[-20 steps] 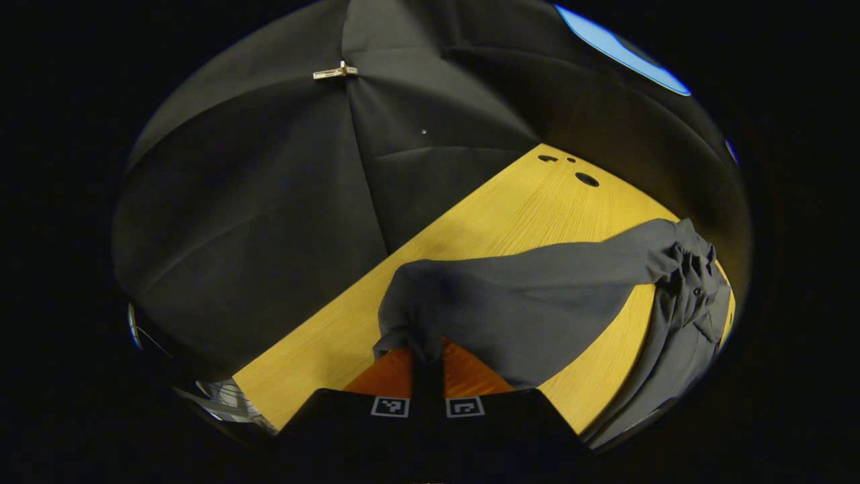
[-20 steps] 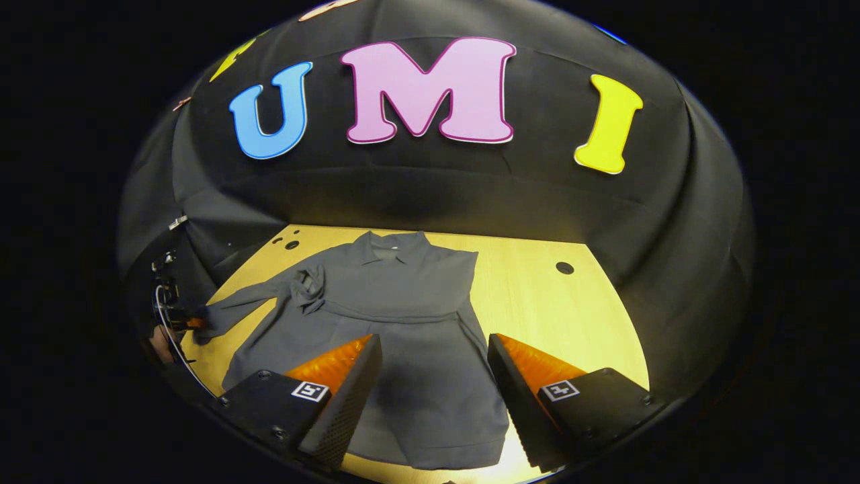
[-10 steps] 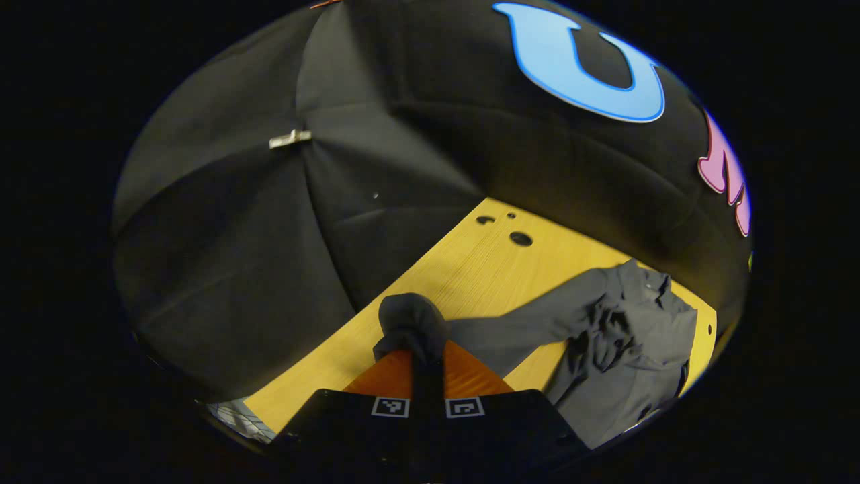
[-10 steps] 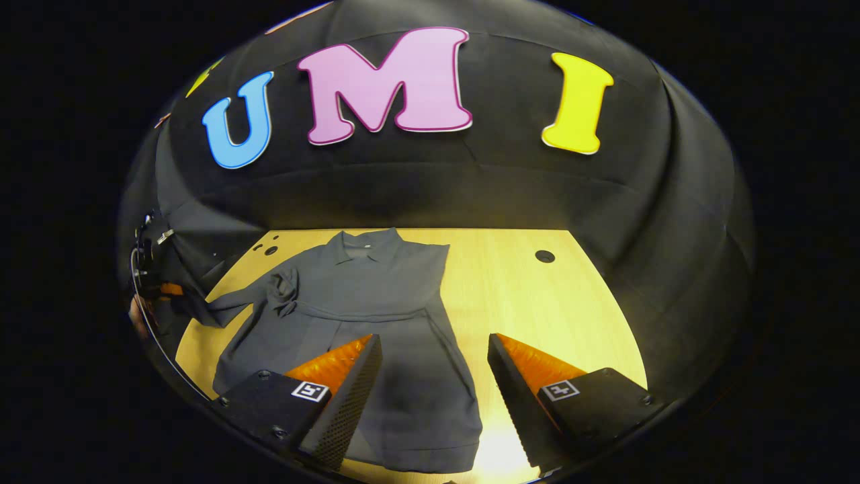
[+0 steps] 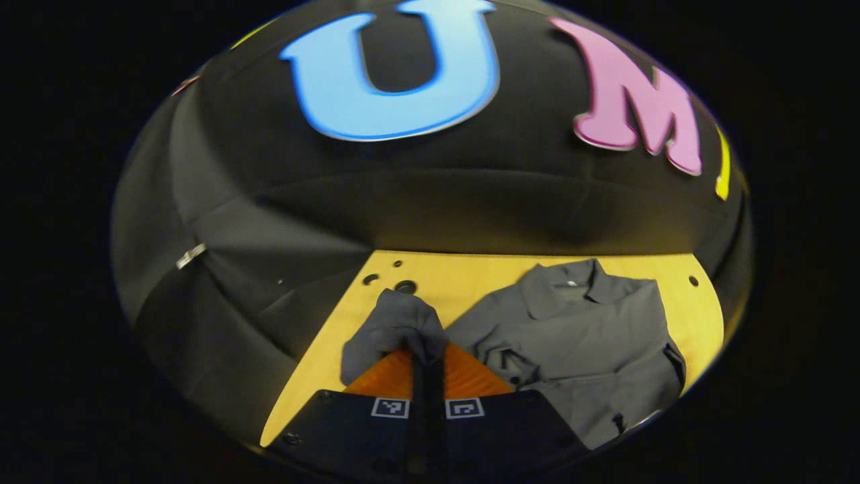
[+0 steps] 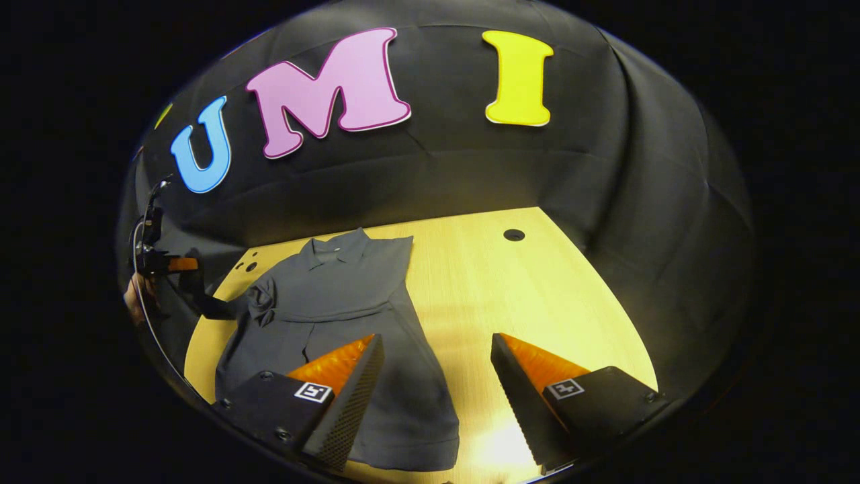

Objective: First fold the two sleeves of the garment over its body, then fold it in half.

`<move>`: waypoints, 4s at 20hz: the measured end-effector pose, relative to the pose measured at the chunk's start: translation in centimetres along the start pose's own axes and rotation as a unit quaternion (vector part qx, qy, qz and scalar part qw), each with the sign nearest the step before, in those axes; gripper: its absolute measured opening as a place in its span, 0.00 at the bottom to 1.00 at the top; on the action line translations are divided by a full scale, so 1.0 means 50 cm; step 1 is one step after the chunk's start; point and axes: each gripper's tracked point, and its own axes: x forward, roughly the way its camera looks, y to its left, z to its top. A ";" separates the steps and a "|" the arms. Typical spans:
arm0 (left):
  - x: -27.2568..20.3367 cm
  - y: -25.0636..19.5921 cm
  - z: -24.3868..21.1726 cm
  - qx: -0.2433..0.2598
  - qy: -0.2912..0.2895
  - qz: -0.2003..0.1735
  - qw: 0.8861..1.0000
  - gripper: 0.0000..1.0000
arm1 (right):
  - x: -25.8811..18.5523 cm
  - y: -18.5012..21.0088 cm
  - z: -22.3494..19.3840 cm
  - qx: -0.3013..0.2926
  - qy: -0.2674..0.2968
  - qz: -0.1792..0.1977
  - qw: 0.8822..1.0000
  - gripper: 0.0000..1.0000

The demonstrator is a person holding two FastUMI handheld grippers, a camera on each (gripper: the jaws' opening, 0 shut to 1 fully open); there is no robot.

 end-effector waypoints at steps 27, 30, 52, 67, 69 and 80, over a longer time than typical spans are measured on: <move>0.076 -0.710 0.003 0.056 0.006 -0.224 0.973 0.79 | 0.001 -0.164 -0.030 0.011 0.031 -0.027 0.999 0.99; 0.056 -0.595 0.015 0.039 -0.018 -0.175 0.984 0.98 | 0.007 -0.116 -0.042 0.006 0.037 -0.009 0.999 0.99; -0.287 -0.043 -0.595 -0.028 0.186 -0.034 0.982 0.98 | 0.039 0.023 -0.360 -0.053 0.209 0.007 0.976 0.99; -0.267 -0.058 -0.668 -0.066 0.211 -0.032 0.975 0.84 | 0.078 0.021 -0.396 -0.066 0.243 -0.031 0.967 0.92; -0.271 -0.055 -0.671 -0.068 0.214 -0.034 0.974 0.75 | 0.076 0.050 -0.400 -0.079 0.245 -0.020 0.966 0.74; -0.276 -0.106 -0.632 -0.054 0.196 -0.078 0.976 0.06 | 0.067 0.090 -0.395 -0.091 0.252 0.027 0.963 0.05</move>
